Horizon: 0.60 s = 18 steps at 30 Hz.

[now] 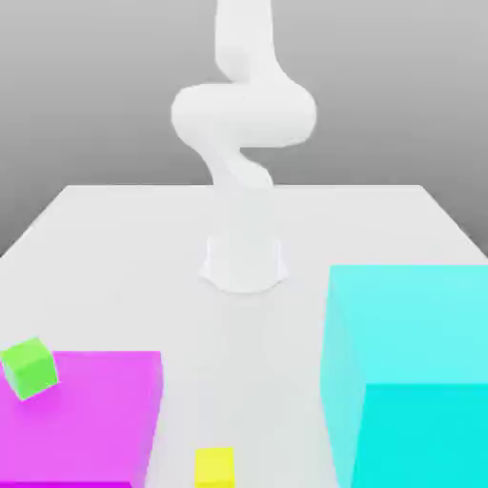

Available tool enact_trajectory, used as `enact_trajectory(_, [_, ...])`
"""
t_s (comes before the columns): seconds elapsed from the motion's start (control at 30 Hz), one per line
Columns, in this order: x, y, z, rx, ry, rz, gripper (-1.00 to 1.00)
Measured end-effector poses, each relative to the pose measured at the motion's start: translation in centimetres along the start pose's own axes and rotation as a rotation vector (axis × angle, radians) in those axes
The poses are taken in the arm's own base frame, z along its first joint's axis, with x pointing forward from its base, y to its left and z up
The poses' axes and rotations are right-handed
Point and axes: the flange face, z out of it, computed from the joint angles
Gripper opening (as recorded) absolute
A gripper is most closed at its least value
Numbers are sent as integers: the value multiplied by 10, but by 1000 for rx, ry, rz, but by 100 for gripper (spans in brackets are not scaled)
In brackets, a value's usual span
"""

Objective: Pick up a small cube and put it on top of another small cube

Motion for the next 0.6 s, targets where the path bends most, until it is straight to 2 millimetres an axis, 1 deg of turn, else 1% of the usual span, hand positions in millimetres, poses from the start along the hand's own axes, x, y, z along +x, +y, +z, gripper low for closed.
enact_trajectory(0.07, [-17,-22,32,-29,-17,-11,0])
enact_trajectory(0.13, [-39,-41,64,-55,-39,-19,0])
enact_trajectory(0.2, [-65,-58,96,-77,-65,-25,0])
enact_trajectory(0.3, [-109,-78,142,-104,-110,-35,0])
enact_trajectory(0.47, [-196,-101,208,-135,-201,-48,0])
enact_trajectory(0.57, [-255,-108,239,-148,-269,-51,0])
enact_trajectory(0.6, [-280,-111,245,-147,-297,-60,0])
